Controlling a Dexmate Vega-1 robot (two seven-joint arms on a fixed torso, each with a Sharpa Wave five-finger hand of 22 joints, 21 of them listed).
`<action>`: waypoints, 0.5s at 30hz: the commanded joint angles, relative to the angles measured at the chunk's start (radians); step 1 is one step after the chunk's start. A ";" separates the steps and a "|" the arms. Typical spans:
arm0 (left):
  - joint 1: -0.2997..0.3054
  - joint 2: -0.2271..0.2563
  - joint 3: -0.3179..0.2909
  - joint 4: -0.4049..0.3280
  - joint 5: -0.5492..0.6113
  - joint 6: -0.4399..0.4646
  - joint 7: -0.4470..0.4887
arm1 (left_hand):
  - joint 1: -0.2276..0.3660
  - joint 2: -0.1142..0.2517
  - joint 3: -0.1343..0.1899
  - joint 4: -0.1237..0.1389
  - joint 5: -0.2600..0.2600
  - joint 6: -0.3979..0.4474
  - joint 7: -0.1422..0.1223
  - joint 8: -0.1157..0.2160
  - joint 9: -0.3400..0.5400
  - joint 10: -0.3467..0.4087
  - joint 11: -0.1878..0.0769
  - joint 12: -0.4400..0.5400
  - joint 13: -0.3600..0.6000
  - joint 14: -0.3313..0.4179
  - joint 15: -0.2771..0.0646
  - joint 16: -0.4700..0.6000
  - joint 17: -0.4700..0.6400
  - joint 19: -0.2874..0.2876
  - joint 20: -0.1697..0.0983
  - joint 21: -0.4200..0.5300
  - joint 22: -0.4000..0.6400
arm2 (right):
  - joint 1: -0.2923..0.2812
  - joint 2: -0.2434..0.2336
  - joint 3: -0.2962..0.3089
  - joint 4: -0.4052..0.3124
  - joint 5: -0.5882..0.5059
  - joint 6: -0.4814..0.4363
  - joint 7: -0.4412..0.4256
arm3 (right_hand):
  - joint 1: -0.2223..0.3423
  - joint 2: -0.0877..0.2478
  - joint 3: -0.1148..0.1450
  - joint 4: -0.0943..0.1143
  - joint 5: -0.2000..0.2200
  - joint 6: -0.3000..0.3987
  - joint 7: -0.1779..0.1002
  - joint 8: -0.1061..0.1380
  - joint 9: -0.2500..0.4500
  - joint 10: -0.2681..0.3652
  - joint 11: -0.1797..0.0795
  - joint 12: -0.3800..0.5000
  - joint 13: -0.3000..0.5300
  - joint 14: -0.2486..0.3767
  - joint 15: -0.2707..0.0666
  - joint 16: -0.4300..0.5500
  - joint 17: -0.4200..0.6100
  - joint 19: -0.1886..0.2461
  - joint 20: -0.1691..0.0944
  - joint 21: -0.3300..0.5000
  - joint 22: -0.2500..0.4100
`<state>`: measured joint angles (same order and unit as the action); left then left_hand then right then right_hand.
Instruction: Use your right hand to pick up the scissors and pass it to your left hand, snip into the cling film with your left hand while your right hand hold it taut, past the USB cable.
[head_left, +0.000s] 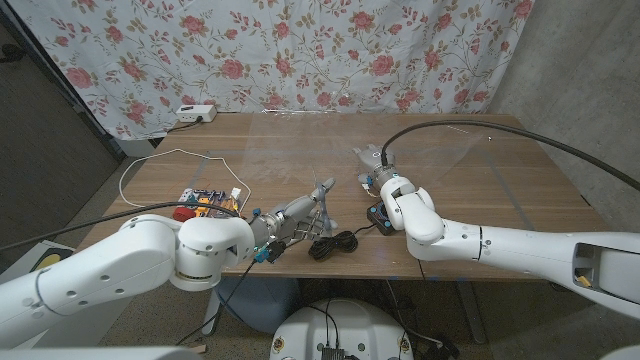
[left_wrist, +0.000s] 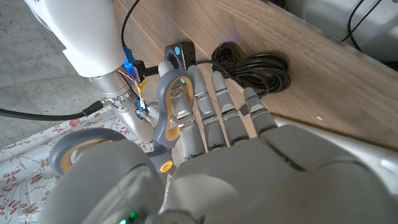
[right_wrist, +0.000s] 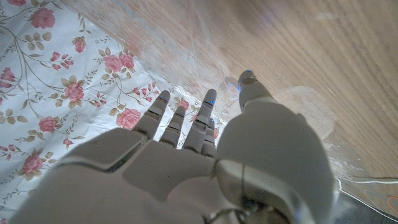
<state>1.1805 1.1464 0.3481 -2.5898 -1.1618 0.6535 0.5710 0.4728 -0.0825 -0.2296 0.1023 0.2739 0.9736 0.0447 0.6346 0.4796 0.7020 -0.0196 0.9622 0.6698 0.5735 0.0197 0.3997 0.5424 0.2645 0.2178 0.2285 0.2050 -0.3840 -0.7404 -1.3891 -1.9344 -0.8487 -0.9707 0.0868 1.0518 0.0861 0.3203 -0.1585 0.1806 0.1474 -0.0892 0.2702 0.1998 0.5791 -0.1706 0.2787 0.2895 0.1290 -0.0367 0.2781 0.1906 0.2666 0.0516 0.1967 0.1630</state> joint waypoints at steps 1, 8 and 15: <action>0.006 0.000 -0.001 0.004 0.004 -0.008 -0.012 | 0.007 0.009 -0.009 0.001 0.006 -0.025 0.034 -0.004 0.002 0.016 -0.009 0.008 0.005 0.011 -0.002 0.006 0.001 0.012 -0.003 -0.001 0.003 | -0.071 0.028 0.045 0.031 0.014 -0.018 -0.188 | 0.012 0.004 -0.003 0.002 0.000 0.041 -0.006 0.009 0.000 0.055 -0.007 0.019 0.005 0.048 -0.134 0.018 0.003 0.041 -0.006 0.010 0.003; 0.017 0.005 -0.007 0.001 0.002 -0.015 -0.012 | 0.008 0.011 -0.012 0.002 0.006 -0.024 0.036 -0.006 0.002 0.016 -0.008 0.010 0.006 0.013 -0.001 0.007 0.002 0.012 -0.003 -0.002 0.003 | -0.061 0.037 0.033 0.043 0.024 -0.018 -0.173 | 0.014 0.009 -0.009 0.005 0.002 0.076 -0.008 0.014 0.000 0.067 -0.010 0.024 0.009 0.066 -0.131 0.020 0.005 0.064 -0.010 0.008 0.004; 0.014 0.003 -0.004 0.003 0.006 -0.017 -0.016 | 0.008 0.013 -0.016 0.003 0.006 -0.022 0.036 -0.007 0.005 0.017 -0.008 0.011 0.005 0.017 -0.004 0.008 0.001 0.012 -0.003 -0.002 0.003 | -0.031 0.040 0.003 0.049 0.006 -0.034 -0.122 | 0.012 -0.023 -0.030 0.001 -0.004 0.045 0.001 -0.012 0.001 0.065 0.014 0.018 0.007 0.065 -0.106 0.008 0.003 0.055 0.009 -0.005 0.004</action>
<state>1.1918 1.1489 0.3455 -2.5880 -1.1588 0.6440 0.5615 0.4780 -0.0772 -0.2379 0.1023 0.2739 0.9771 0.0483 0.6280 0.4801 0.7019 -0.0196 0.9670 0.6705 0.5825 0.0178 0.4036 0.5424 0.2644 0.2178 0.2285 0.2051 -0.4360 -0.7110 -1.3599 -1.8996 -0.8347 -0.9892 -0.0580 1.0674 0.0825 0.2990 -0.1569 0.1807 0.1940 -0.0914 0.2614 0.2000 0.6168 -0.1573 0.2884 0.2953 0.1787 -0.0406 0.2846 0.1912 0.3191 0.0523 0.1967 0.1657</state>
